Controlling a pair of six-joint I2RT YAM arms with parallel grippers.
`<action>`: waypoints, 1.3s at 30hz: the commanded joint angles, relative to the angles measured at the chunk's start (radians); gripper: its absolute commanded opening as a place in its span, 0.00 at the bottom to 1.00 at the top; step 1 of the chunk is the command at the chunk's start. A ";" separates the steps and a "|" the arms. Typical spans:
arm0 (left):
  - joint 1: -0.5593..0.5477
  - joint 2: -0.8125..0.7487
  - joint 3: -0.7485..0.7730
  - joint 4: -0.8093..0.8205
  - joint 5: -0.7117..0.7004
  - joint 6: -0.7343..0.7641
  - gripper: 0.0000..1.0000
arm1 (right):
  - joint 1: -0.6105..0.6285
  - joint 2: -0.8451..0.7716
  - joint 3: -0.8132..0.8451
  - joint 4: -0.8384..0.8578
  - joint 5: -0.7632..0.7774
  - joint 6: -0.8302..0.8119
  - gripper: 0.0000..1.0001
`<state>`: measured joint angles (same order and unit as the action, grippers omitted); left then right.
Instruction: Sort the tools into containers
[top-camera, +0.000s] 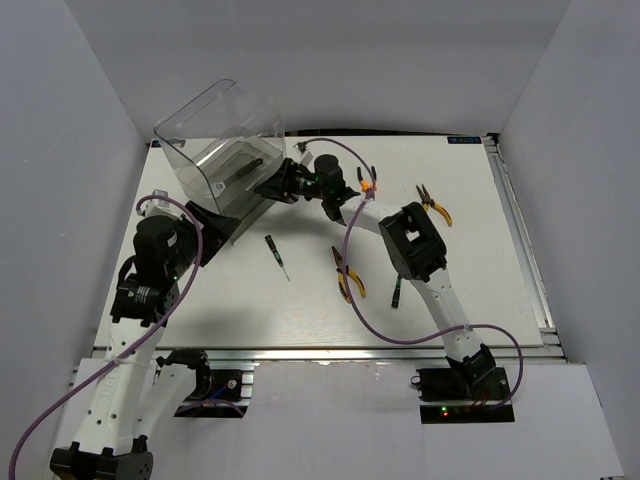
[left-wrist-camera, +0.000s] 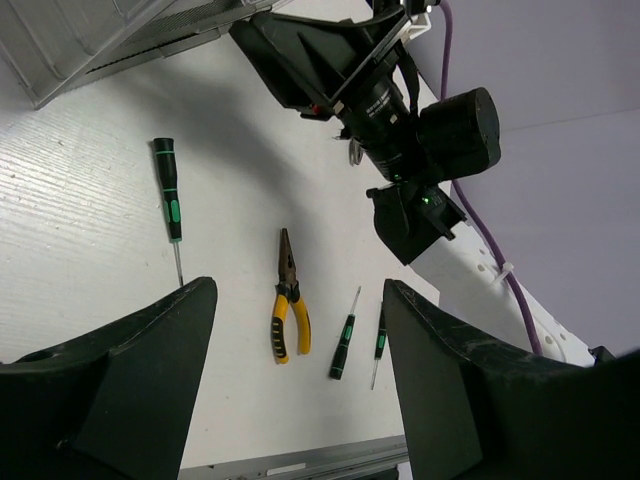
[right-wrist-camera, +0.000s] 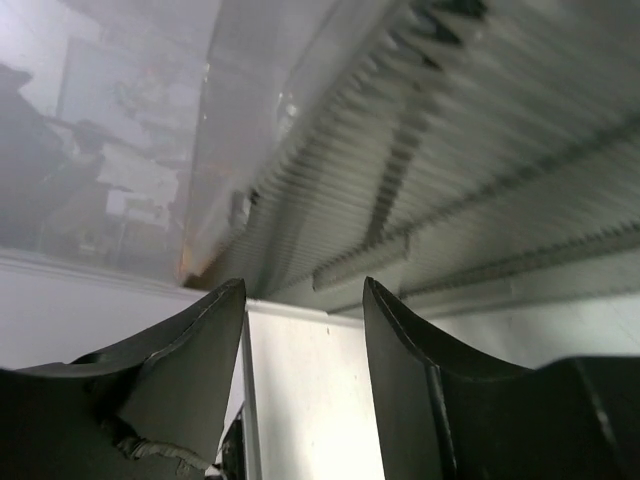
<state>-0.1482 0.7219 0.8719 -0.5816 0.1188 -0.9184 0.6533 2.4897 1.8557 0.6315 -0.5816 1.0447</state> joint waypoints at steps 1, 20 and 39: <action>-0.004 -0.007 0.007 0.002 -0.001 -0.005 0.78 | 0.014 0.044 0.082 0.020 0.038 -0.005 0.57; -0.004 0.040 0.038 -0.004 0.005 0.006 0.78 | 0.035 0.126 0.203 -0.041 0.117 0.041 0.42; -0.004 0.053 0.032 -0.001 0.002 -0.014 0.78 | 0.022 0.075 0.116 0.037 0.128 0.086 0.00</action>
<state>-0.1482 0.7830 0.8780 -0.5835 0.1188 -0.9264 0.6807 2.6148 2.0106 0.5964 -0.4713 1.1572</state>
